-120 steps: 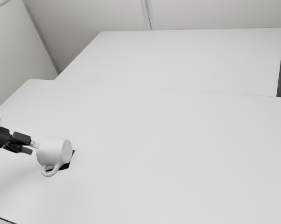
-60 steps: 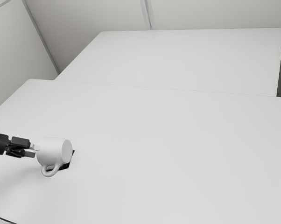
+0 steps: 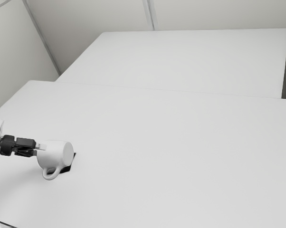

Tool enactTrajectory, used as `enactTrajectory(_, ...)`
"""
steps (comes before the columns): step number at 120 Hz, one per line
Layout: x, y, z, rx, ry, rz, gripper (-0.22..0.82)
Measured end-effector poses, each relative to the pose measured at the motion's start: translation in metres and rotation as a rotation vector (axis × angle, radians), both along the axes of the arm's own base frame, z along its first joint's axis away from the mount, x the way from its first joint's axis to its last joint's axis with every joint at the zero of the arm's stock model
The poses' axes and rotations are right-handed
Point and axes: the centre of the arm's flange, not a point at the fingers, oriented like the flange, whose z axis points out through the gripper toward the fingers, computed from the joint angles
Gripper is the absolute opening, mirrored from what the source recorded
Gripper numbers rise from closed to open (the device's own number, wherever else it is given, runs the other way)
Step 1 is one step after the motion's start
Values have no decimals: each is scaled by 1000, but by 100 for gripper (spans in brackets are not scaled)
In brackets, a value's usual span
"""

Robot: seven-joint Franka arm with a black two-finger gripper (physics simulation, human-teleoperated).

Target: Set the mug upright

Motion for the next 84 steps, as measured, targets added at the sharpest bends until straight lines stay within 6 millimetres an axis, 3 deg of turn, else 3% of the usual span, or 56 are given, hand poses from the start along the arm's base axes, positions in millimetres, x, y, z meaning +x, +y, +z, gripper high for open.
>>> enactTrajectory(39, 7, -4, -9, -19, -47, -25, 57)
enactTrajectory(84, 8, -2, -9, 1, -75, -31, 12)
